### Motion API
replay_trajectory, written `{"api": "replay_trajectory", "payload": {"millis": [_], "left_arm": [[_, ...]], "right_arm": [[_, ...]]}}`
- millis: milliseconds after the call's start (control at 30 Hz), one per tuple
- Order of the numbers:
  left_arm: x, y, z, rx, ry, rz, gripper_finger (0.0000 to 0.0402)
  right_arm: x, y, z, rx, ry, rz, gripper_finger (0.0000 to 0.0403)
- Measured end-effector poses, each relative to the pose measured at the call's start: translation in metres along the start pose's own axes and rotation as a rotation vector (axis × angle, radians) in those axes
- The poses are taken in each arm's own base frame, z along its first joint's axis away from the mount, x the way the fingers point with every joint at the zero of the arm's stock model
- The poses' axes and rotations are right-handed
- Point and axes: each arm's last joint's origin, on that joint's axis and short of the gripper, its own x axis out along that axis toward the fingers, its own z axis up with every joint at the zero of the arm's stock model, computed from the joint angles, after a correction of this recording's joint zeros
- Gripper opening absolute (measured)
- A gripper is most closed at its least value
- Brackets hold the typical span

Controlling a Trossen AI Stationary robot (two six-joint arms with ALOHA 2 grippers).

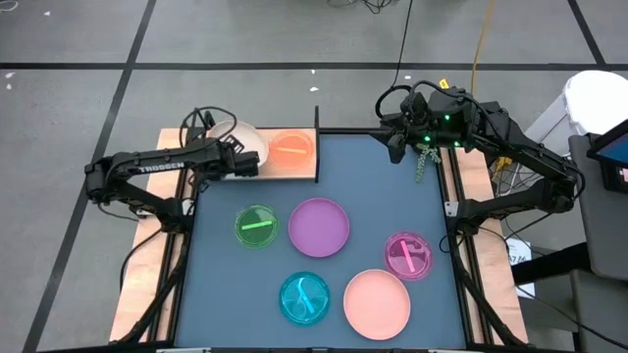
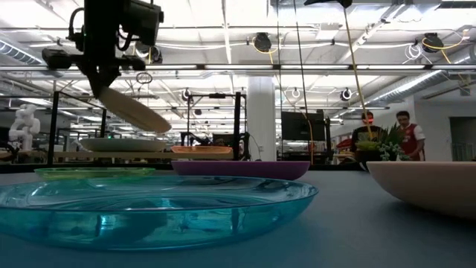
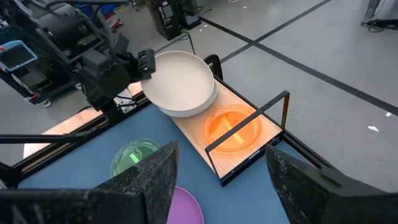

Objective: Place and stack plates onto a shelf
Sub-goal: Stack the white plate on top of the gray plate on the shelf

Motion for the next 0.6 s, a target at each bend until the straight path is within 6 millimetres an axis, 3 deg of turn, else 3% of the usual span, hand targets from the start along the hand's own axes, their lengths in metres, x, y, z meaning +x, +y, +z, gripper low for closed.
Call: {"api": "replay_trajectory", "payload": {"millis": [600], "left_arm": [[0.012, 0.005, 0.001, 0.006, -0.024, 0.056, 0.0036]], "right_arm": [[0.000, 0.000, 0.000, 0.000, -0.001, -0.002, 0.0222]]}}
